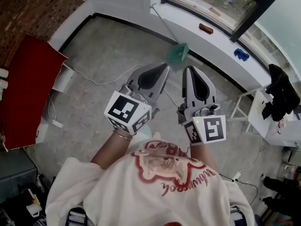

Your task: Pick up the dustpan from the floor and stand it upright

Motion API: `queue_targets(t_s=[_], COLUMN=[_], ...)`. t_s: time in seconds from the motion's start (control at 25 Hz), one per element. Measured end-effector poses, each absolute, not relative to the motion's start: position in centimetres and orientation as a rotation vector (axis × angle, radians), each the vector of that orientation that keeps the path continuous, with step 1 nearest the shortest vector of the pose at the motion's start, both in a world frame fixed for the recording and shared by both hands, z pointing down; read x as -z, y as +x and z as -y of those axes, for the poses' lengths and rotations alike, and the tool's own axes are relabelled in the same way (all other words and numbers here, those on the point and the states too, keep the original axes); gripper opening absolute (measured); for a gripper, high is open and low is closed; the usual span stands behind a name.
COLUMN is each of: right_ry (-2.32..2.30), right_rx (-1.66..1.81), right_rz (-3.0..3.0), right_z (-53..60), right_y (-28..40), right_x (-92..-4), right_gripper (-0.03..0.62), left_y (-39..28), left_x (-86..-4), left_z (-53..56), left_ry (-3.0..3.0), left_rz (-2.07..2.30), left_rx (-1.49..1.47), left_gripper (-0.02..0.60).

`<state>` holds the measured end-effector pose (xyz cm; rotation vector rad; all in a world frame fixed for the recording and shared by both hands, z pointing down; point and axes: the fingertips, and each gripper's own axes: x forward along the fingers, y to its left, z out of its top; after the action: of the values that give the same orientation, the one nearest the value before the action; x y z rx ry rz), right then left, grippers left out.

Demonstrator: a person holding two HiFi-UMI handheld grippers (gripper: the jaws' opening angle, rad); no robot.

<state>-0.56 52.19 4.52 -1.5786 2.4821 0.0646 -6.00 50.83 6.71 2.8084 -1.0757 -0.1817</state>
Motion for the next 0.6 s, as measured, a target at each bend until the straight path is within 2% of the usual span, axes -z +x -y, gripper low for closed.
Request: queue_targets(t_s=[0.32, 0.6], right_ry=[-1.546, -1.581], right_rx=[-0.038, -0.058], right_rz=[-2.511, -2.509], right_z=[-48.3, -40.3], right_y=[0.0, -0.3], right_x=[-5.7, -6.9], right_gripper=[0.025, 0.025], left_y=[-6.1, -6.7], left_x=[-7.2, -8.6], left_z=[-47.1, -38.6], left_ry=[2.783, 2.789], left_rz=[1.143, 1.134], left_rx=[0.206, 0.212], left_gripper=[0.018, 0.018])
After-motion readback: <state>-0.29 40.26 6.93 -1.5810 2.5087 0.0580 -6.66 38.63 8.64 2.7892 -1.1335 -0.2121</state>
